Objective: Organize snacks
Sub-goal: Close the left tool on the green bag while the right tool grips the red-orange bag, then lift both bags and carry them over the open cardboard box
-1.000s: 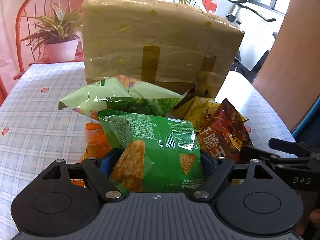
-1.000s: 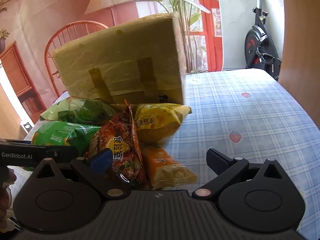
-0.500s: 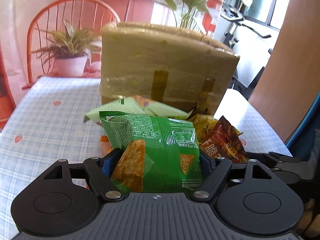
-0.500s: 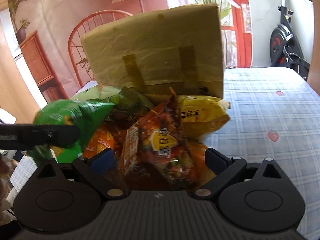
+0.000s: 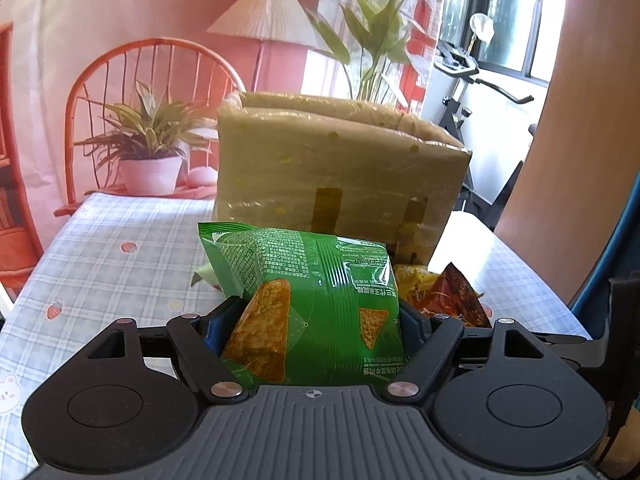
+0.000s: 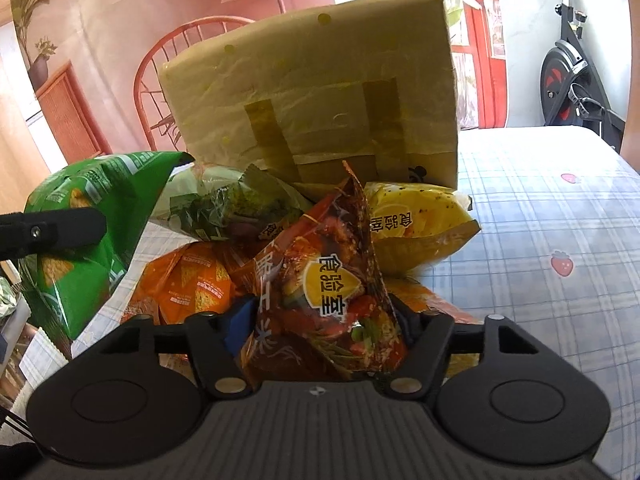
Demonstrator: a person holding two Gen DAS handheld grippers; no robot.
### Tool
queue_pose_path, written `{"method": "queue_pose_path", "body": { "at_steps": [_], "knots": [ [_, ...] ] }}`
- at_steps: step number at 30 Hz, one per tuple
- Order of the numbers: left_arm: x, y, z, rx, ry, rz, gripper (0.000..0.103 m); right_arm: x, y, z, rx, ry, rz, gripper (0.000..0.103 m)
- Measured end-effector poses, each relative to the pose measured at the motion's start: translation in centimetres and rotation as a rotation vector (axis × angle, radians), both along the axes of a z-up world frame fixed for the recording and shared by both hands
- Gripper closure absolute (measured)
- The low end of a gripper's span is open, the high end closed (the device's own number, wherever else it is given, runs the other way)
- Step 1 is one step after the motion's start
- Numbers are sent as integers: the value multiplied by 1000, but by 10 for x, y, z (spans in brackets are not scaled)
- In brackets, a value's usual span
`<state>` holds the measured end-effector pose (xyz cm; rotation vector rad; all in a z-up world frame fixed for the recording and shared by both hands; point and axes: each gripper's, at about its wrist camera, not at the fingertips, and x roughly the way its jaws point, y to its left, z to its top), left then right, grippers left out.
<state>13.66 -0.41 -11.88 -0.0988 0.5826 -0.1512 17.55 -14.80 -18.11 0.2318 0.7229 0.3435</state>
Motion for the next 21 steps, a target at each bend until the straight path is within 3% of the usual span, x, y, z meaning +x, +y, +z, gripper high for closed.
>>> {"method": "queue_pose_path", "body": {
  "at_steps": [11, 21],
  "knots": [
    [-6, 15, 16, -10, -68, 37, 22, -13, -15, 37, -9, -86, -69, 37],
    [0, 39, 62, -14, -155, 53, 22, -12, -26, 92, -14, -196, -101, 37]
  ]
}}
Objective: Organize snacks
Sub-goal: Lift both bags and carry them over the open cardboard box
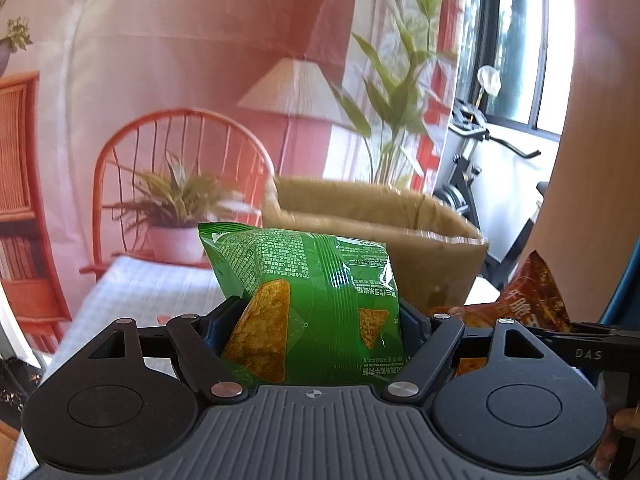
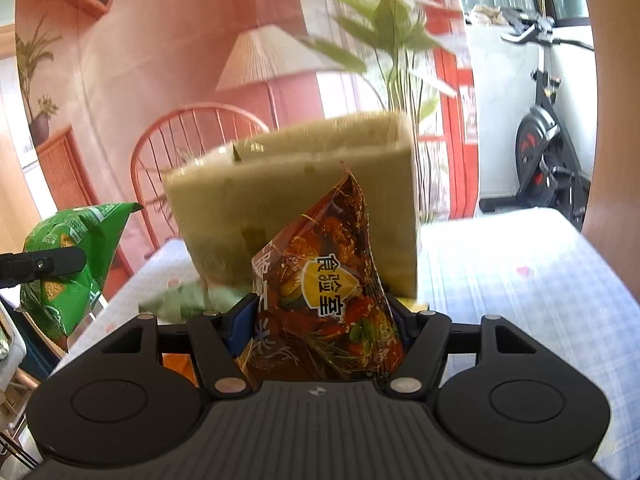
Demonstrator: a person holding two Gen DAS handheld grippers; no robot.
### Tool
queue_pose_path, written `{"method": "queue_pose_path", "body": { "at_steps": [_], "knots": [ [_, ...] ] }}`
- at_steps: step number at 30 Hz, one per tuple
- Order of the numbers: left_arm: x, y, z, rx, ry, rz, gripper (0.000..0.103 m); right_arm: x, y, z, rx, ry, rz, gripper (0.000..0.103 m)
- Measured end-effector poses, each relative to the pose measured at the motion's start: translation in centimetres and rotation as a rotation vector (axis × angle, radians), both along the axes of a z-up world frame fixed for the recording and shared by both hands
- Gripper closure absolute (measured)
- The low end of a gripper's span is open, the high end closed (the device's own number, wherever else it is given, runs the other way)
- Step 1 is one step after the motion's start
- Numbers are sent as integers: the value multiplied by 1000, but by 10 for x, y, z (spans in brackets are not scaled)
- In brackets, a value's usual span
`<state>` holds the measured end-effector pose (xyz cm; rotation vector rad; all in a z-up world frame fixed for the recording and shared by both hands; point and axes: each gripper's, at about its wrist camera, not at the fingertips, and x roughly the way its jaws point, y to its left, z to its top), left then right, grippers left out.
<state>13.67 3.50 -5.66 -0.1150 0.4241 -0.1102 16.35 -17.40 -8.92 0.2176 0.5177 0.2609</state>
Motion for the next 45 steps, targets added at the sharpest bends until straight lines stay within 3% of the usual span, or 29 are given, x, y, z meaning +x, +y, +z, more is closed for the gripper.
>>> {"method": "queue_pose_path", "body": {
  "at_steps": [15, 27, 33, 41, 45],
  "knots": [
    [18, 12, 80, 44, -122, -9, 22, 35, -11, 78, 17, -135, 9, 37],
    [102, -4, 102, 58, -138, -79, 22, 112, -7, 120, -48, -195, 18, 37],
    [158, -17, 95, 72, -109, -109, 22, 164, -3, 119, -91, -175, 16, 37],
    [234, -31, 62, 69, 49, -154, 22, 233, 3, 83, -146, -52, 22, 37],
    [254, -37, 40, 95, 117, -178, 22, 252, 5, 60, -154, 12, 21, 37]
  ]
}}
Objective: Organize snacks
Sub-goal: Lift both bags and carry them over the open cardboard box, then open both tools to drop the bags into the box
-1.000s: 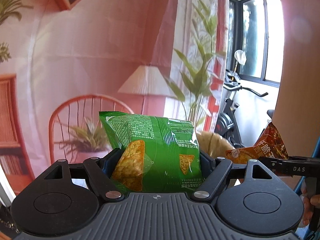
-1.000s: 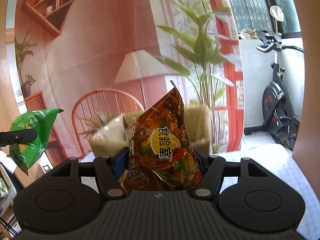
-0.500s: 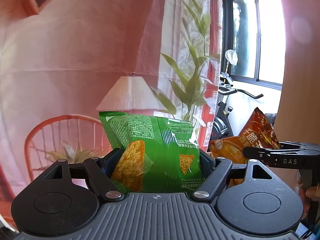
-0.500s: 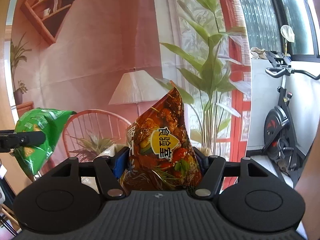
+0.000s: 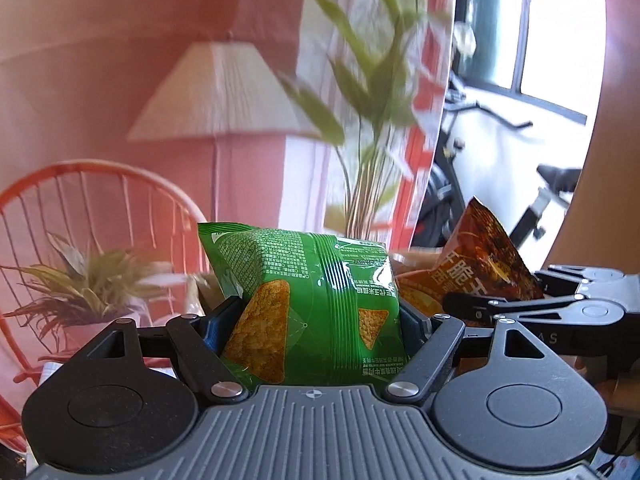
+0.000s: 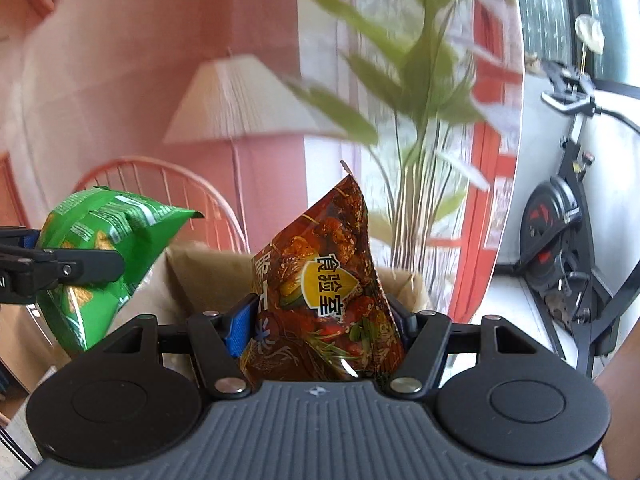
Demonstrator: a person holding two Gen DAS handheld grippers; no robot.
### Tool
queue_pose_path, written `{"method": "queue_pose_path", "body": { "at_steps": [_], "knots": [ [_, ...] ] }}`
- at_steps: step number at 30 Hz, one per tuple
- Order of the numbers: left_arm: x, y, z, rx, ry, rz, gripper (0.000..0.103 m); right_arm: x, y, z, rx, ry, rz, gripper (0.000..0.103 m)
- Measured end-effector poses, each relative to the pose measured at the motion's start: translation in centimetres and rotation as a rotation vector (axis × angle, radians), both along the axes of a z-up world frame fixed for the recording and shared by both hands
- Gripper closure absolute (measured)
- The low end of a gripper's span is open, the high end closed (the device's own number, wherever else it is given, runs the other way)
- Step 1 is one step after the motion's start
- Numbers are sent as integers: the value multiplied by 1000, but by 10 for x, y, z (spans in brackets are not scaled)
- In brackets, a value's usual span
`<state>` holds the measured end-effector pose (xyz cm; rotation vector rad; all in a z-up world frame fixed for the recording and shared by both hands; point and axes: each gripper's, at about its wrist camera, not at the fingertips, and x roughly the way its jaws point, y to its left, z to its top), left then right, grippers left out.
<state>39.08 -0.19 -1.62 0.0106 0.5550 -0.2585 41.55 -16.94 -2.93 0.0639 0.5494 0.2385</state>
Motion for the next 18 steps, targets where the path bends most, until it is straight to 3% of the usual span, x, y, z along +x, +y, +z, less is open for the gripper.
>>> {"method": "queue_pose_path", "body": {
  "at_steps": [7, 18],
  "knots": [
    [14, -7, -20, 63, 23, -32, 22, 13, 1, -23, 3, 60, 7, 36],
    [29, -18, -33, 140, 58, -39, 18, 18, 5, -33, -9, 97, 11, 34]
  ]
}}
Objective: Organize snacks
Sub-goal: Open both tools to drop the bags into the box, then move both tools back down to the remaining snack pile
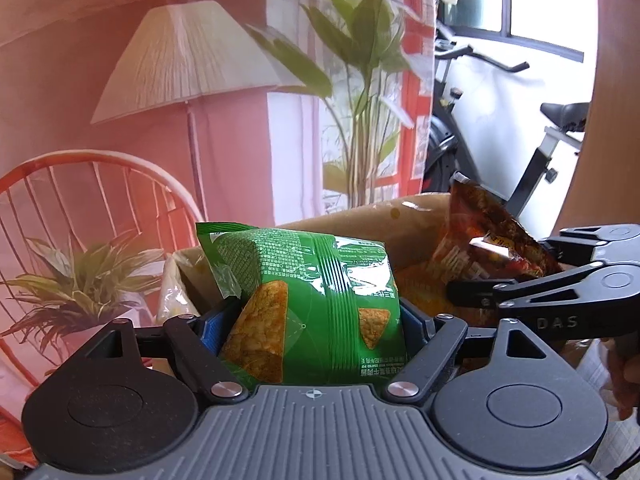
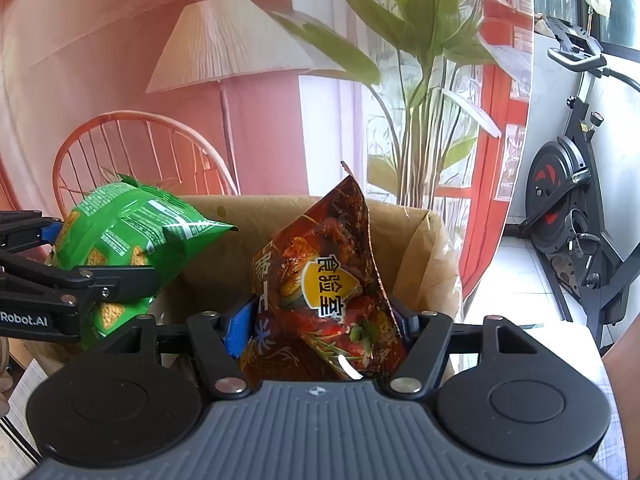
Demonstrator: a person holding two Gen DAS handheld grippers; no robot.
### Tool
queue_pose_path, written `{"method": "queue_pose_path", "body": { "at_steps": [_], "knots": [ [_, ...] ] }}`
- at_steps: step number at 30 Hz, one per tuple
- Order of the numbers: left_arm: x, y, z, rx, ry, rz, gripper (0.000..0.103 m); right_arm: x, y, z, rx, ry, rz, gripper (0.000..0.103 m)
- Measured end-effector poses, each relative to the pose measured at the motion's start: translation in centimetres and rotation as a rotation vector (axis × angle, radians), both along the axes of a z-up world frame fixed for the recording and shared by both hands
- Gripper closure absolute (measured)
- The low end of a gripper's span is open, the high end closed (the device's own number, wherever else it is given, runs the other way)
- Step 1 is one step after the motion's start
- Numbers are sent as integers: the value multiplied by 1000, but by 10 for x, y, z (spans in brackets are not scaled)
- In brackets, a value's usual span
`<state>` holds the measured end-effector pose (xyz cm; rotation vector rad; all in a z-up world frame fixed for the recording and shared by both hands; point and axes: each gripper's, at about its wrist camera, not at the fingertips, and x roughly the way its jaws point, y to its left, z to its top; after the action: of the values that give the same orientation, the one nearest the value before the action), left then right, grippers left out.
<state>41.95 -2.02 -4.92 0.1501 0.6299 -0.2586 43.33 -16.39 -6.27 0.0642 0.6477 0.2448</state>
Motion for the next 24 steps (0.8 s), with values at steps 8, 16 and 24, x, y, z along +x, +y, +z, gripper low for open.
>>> {"method": "queue_pose_path", "body": {
  "at_steps": [8, 16, 24],
  "knots": [
    [-2, 5, 7, -26, -5, 12, 17, -8, -5, 7, 6, -16, -14, 29],
    [-34, 25, 37, -80, -54, 32, 17, -41, -14, 29, 37, -69, -31, 29],
    [-82, 56, 70, -174, -118, 77, 17, -87, -22, 52, 71, -128, -41, 29]
  ]
}}
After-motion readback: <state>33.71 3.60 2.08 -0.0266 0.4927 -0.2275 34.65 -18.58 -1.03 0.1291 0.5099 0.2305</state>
